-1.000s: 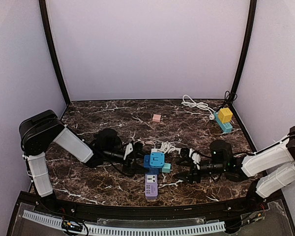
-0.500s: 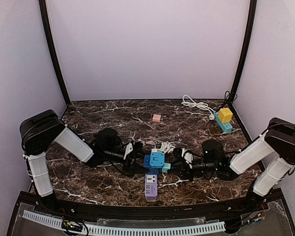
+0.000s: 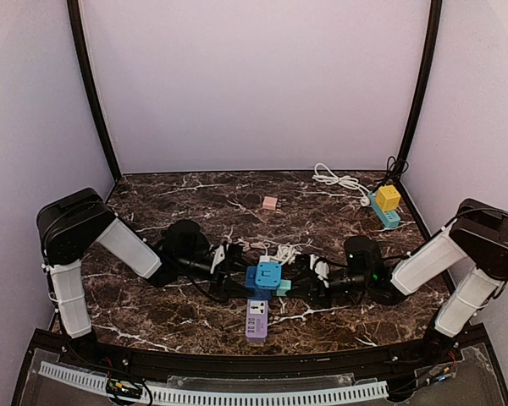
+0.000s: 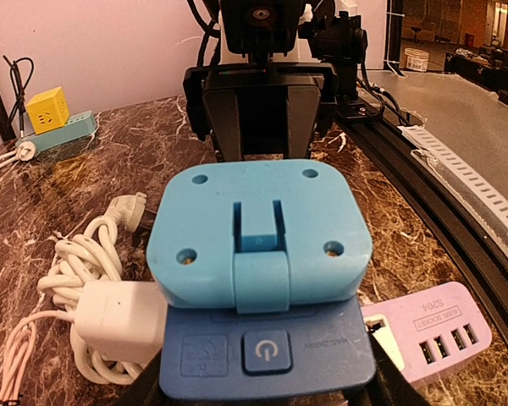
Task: Insert the plug
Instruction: Press the plug into the socket.
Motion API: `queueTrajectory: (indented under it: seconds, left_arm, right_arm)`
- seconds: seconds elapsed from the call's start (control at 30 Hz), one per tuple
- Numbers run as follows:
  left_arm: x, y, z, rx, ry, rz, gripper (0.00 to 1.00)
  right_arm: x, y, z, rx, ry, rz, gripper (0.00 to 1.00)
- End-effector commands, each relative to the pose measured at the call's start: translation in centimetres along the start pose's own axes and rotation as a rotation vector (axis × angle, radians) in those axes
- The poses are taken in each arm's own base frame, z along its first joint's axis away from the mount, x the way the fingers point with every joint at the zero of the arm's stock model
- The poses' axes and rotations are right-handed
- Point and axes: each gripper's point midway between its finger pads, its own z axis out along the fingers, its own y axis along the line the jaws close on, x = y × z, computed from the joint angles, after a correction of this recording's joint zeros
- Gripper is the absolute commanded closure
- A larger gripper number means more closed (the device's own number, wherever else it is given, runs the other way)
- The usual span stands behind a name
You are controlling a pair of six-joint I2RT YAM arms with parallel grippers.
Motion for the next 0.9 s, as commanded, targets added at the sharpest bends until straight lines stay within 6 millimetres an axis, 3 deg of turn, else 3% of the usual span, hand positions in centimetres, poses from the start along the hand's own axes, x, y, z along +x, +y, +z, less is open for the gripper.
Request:
queueTrajectory:
  seconds: [0.0, 0.17, 0.4, 0.5, 0.73, 0.87]
  left_arm:
    - [2.5, -3.5, 1.8, 0.107, 0.053, -0.086, 0.99]
    - [2.1, -2.7, 2.3, 0.061, 0.046, -0.130, 0.99]
    - [2.7, -4.2, 2.9, 0.093, 0.034, -0.114, 0.99]
    - [2.7, -4.1, 2.8, 0.082, 0.037, -0.118, 0.99]
    - [4.0, -3.4, 0.5, 0.032, 0.102, -0.102, 1.00]
    - [4.7, -2.4, -0.9, 0.018, 0.152, -0.066, 0.99]
  right_arm:
    - [-4.5, -0.3, 1.5, -0.031, -0.107, -0.115, 0.96]
    - [-5.8, -0.3, 2.1, -0.017, -0.128, -0.123, 0.98]
    - [-7.2, 0.6, 3.6, -0.025, -0.184, -0.112, 0.98]
    - [-7.7, 0.2, 3.3, 0.010, -0.180, -0.119, 0.89]
    - [-3.9, 0.8, 0.5, 0.071, -0.045, -0.018, 0.57]
    - [-0.4, 2.2, -1.1, 0.085, 0.068, 0.092, 0.49]
